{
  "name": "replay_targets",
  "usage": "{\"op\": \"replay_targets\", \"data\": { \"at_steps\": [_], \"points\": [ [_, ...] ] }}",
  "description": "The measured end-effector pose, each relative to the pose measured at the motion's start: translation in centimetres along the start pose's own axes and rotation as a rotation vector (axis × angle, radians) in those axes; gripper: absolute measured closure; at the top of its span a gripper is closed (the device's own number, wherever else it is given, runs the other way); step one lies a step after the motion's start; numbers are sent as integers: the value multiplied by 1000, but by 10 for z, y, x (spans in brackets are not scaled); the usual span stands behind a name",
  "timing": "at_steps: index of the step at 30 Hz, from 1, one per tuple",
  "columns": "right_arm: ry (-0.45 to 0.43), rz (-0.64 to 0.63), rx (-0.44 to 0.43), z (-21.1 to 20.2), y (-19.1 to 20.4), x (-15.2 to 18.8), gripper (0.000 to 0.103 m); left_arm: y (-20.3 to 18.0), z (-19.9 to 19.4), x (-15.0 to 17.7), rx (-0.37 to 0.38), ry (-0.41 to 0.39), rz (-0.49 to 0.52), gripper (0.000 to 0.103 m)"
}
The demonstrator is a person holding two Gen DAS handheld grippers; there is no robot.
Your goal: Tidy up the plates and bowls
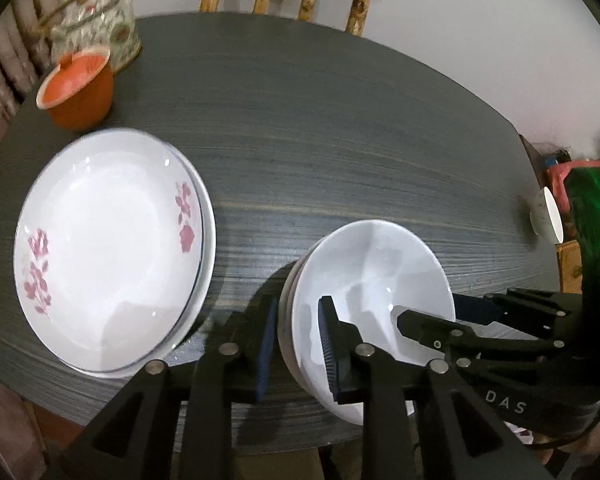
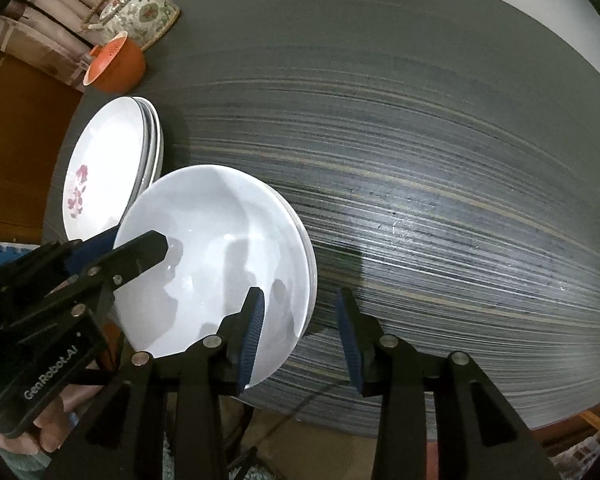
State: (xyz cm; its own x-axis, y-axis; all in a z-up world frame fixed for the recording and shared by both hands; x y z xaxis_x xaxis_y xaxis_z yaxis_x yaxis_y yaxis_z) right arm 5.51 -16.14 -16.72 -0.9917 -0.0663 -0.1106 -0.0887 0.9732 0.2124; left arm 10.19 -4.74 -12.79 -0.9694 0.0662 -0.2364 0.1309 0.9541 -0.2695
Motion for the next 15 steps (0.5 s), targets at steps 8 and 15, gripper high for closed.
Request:
{"op": "replay_targets", "data": {
  "at_steps": [8, 15],
  "points": [
    [6, -4, -10, 5, 2, -1, 68, 10, 6, 8, -10, 26, -39, 78],
    [9, -8, -13, 9, 3, 0, 68, -3, 18, 9, -8, 44, -42, 78]
  ]
}}
Point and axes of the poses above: each gripper's, at about its wrist camera, not at the fingertips, and z roughly the way its jaws point, y to its left, x to its underside, the point moved 8 cm from there along z, roughly the way its jaws point, and after that the axes turned 3 degrees about -z, right-handed, at the moved point
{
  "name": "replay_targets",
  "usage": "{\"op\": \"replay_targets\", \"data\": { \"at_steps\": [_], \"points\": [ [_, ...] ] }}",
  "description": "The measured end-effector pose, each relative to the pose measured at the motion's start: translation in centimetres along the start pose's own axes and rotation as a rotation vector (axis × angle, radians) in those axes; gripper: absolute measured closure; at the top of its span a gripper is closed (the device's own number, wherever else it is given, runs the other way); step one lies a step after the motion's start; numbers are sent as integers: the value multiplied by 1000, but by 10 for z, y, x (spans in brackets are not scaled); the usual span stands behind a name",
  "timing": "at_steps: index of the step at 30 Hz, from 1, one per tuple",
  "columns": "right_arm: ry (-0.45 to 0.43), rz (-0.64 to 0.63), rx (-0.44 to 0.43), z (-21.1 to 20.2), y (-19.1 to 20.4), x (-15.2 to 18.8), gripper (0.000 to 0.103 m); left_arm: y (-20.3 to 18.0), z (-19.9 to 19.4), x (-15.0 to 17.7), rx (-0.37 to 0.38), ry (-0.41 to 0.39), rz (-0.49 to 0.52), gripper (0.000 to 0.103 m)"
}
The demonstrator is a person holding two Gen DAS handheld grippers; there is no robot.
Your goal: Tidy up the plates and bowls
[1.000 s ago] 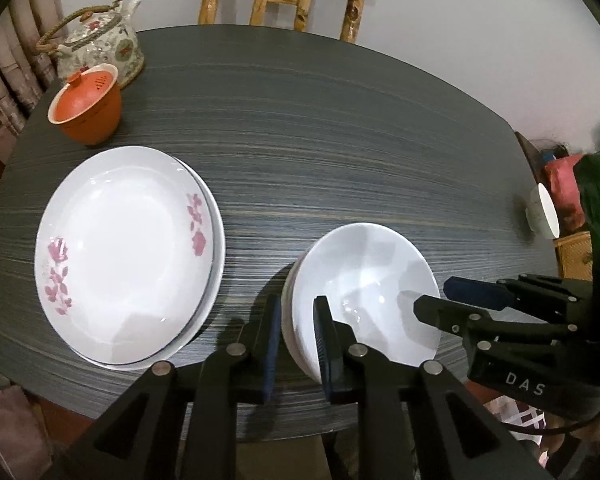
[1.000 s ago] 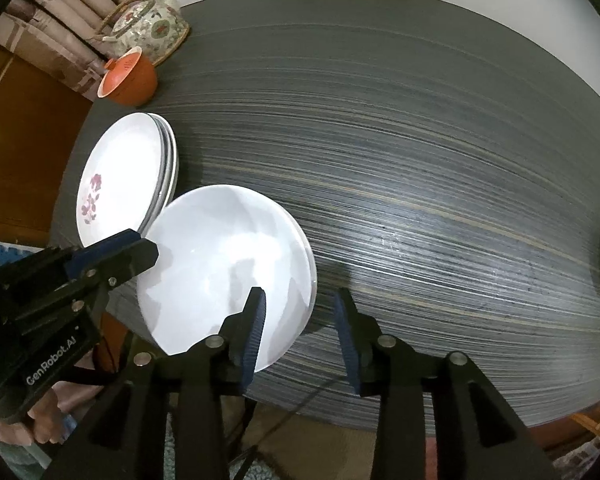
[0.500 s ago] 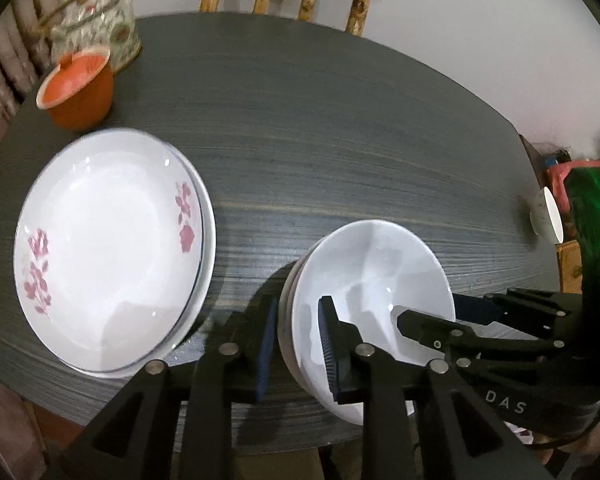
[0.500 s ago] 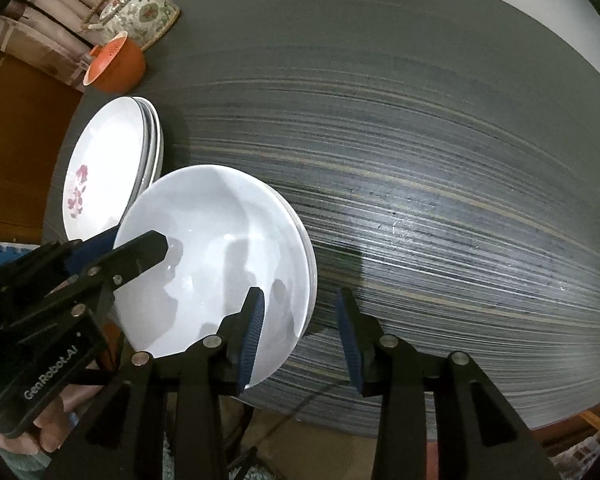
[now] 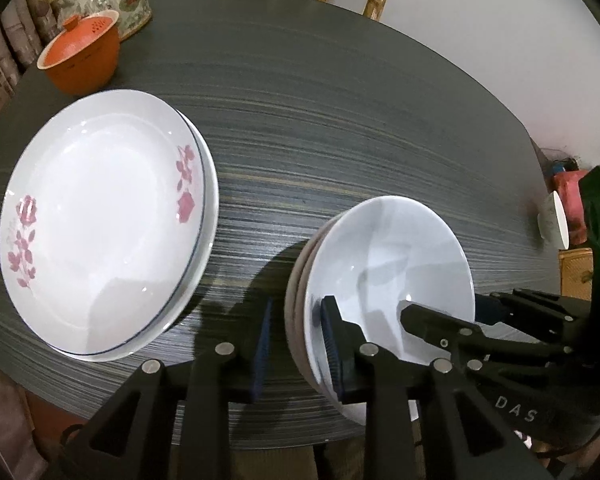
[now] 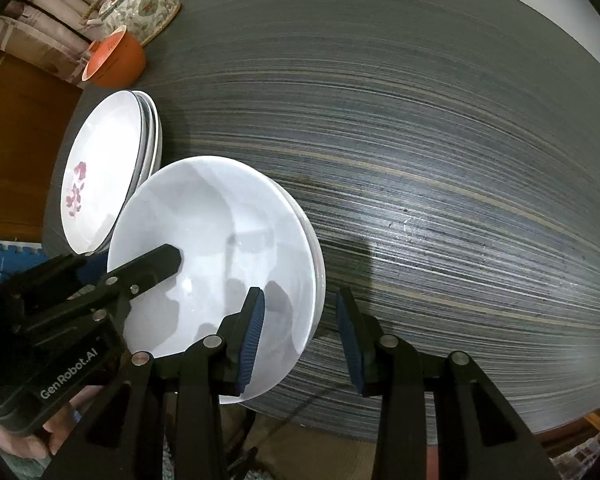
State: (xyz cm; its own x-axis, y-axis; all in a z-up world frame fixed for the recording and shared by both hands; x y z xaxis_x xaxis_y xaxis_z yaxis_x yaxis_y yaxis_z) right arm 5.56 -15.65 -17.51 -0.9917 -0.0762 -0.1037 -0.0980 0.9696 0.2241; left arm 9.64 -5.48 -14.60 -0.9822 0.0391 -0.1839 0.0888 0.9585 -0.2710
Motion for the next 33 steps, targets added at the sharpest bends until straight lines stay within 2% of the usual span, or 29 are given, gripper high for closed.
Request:
{"op": "replay_targets", "data": {
  "at_steps": [7, 33],
  "points": [
    [11, -5, -42, 6, 6, 2, 71, -6, 5, 1, 6, -2, 21, 78],
    [-23, 25, -36, 1, 2, -2, 75, -10, 0, -5, -18, -36, 39, 80]
  ]
}}
Point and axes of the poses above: each gripper's, at about its wrist camera, not at the fingertips, and z roughly the way its jaws point, y to its left, x to its underside, the point moved 8 cm from there along z, roughly the way its jaws point, and after that the axes turned 3 degrees about -z, right-handed, at the moved point
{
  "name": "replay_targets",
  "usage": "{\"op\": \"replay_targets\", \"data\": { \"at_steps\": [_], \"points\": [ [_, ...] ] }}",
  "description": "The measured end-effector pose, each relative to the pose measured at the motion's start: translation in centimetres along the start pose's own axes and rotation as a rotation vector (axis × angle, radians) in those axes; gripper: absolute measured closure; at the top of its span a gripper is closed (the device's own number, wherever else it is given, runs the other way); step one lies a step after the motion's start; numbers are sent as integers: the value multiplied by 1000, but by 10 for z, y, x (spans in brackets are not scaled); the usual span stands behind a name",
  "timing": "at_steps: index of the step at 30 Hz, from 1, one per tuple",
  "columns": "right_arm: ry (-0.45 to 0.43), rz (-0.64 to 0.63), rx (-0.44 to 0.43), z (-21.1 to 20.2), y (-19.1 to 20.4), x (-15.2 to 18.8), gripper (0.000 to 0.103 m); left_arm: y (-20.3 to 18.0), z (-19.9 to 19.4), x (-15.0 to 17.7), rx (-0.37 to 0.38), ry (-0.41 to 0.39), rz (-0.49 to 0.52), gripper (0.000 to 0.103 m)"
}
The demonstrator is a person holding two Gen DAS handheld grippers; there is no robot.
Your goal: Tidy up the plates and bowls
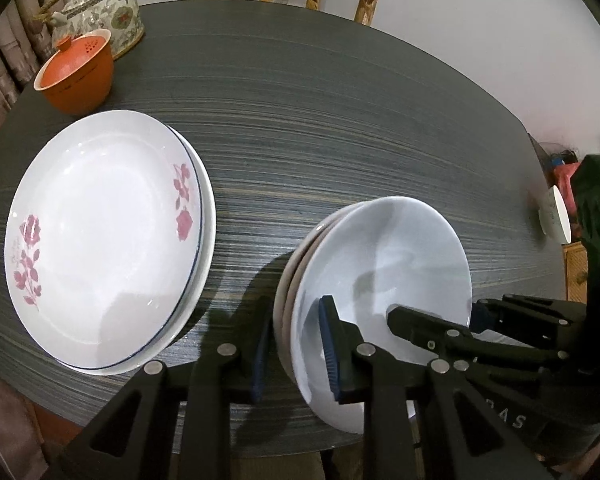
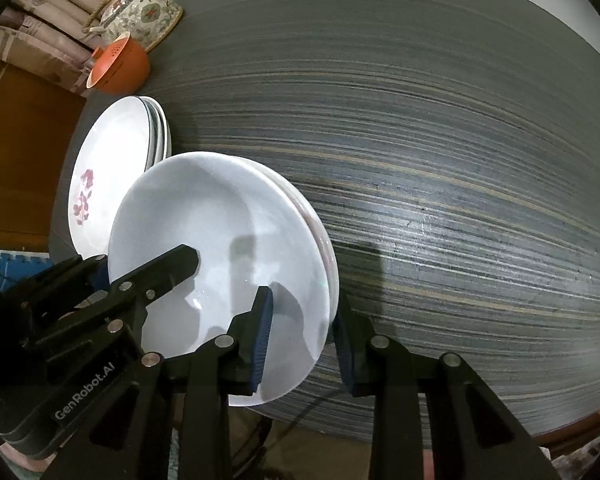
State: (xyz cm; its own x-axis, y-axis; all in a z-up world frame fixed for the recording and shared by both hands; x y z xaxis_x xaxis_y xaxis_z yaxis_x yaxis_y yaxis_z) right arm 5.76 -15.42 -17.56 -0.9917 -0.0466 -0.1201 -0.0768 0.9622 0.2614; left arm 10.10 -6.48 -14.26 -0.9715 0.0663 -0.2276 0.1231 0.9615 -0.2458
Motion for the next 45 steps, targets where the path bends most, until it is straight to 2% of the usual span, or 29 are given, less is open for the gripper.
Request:
{"op": "replay_targets", "data": {
  "at_steps": [11, 17, 24, 25, 27, 45],
  "points": [
    [-1, 11, -27, -1, -3, -3, 75, 14, 1, 9, 46, 12, -25, 79],
    [-17, 4, -13, -8, -7, 3, 75, 11, 2, 11, 29, -4, -3, 77],
    [-31, 31, -44, -4, -6, 4, 78, 7, 3, 13, 38, -22, 10, 74],
    [-34, 30, -49, -3, -5, 3, 81, 7, 3, 13, 40, -21, 9, 74],
    [-41, 36, -46, -4, -4, 3, 82, 8, 2, 14, 41, -19, 5, 76],
    [-43, 42, -26, -5, -1, 1, 82, 9, 3, 11, 29, -12, -6, 78]
  ]
}}
Point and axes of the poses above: each gripper's, at about its wrist camera, not at the fingertips, and z roughly the way its jaws point, y to its left, x to its underside, the point moved 8 cm from there along z, roughly the way its jaws point, and after that the axes turned 3 degrees about -z, right-handed, at the moved point
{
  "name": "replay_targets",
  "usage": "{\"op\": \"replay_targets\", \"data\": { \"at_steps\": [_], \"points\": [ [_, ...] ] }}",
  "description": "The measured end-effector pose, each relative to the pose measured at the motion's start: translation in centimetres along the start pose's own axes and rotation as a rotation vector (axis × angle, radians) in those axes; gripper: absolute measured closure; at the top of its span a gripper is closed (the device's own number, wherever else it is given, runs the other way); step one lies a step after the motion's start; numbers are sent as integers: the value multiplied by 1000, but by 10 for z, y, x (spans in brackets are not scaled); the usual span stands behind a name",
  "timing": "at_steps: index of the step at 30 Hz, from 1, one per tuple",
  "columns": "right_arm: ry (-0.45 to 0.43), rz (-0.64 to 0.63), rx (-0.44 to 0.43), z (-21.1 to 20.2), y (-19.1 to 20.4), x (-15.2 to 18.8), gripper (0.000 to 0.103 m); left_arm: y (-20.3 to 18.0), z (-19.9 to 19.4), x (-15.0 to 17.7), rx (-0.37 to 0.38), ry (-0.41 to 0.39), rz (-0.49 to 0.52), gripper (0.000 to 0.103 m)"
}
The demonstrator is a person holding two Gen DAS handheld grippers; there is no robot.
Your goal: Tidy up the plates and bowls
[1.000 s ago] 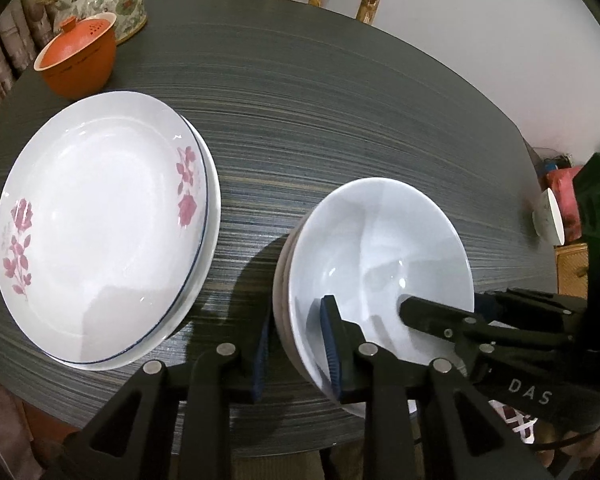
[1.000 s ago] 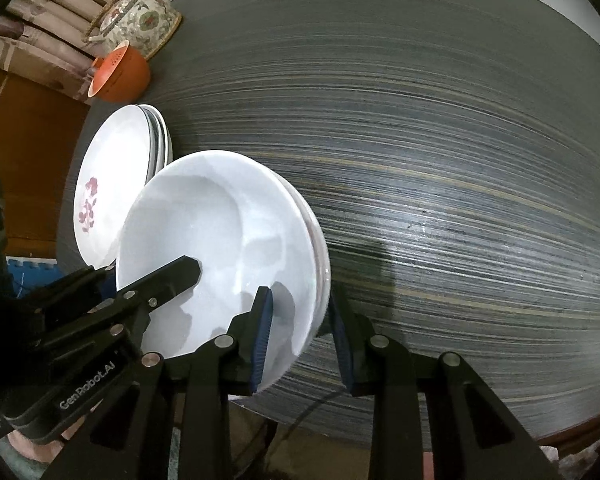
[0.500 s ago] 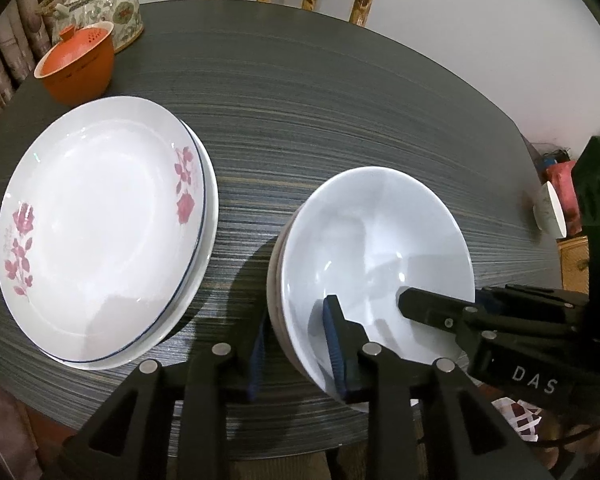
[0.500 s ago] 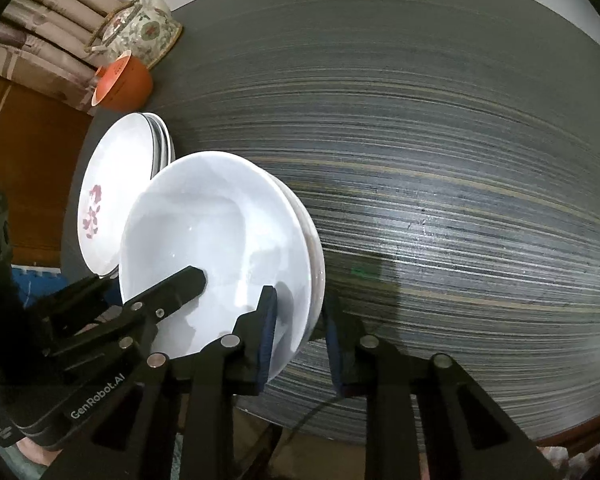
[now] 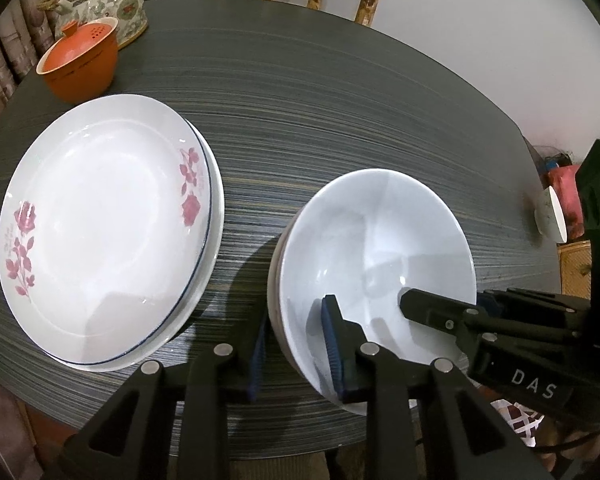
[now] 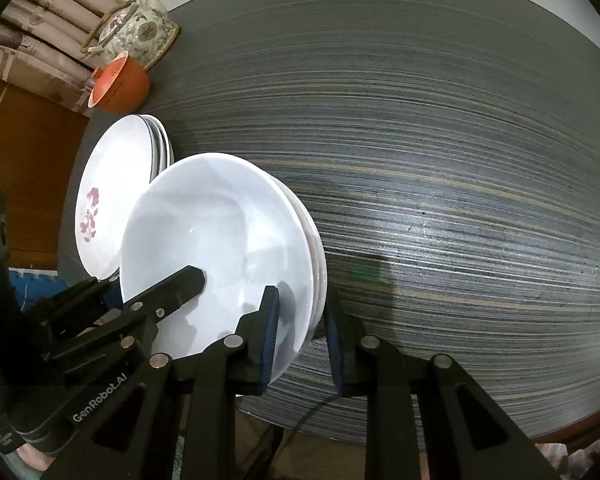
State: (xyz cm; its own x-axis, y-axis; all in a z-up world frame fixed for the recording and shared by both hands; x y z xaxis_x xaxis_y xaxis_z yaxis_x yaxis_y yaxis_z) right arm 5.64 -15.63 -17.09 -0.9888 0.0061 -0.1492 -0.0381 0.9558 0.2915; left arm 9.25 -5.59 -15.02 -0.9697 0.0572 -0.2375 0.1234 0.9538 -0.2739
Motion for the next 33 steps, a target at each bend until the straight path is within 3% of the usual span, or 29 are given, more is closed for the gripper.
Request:
{"op": "replay_targets", "data": {
  "at_steps": [21, 33],
  "points": [
    [-11, -25, 16, -14, 9, -11, 82, 4, -23, -6, 5, -20, -20, 78],
    [-32, -65, 21, -33, 32, -28, 82, 19, -57, -22, -5, -66, -46, 78]
  ]
}}
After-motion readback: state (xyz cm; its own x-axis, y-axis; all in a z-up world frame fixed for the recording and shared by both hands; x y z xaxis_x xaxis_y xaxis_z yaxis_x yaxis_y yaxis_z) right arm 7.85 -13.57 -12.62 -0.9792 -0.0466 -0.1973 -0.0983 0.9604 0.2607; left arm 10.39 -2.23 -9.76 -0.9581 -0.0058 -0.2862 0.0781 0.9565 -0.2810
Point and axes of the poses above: each gripper's, at about its wrist camera, not at the fingertips, and z roughly the way its jaws point, y to its left, x to its underside, the point moved 8 cm from there along z, roughly the way its jaws point, and after that the axes turned 3 degrees about -z, right-handed, at the moved point
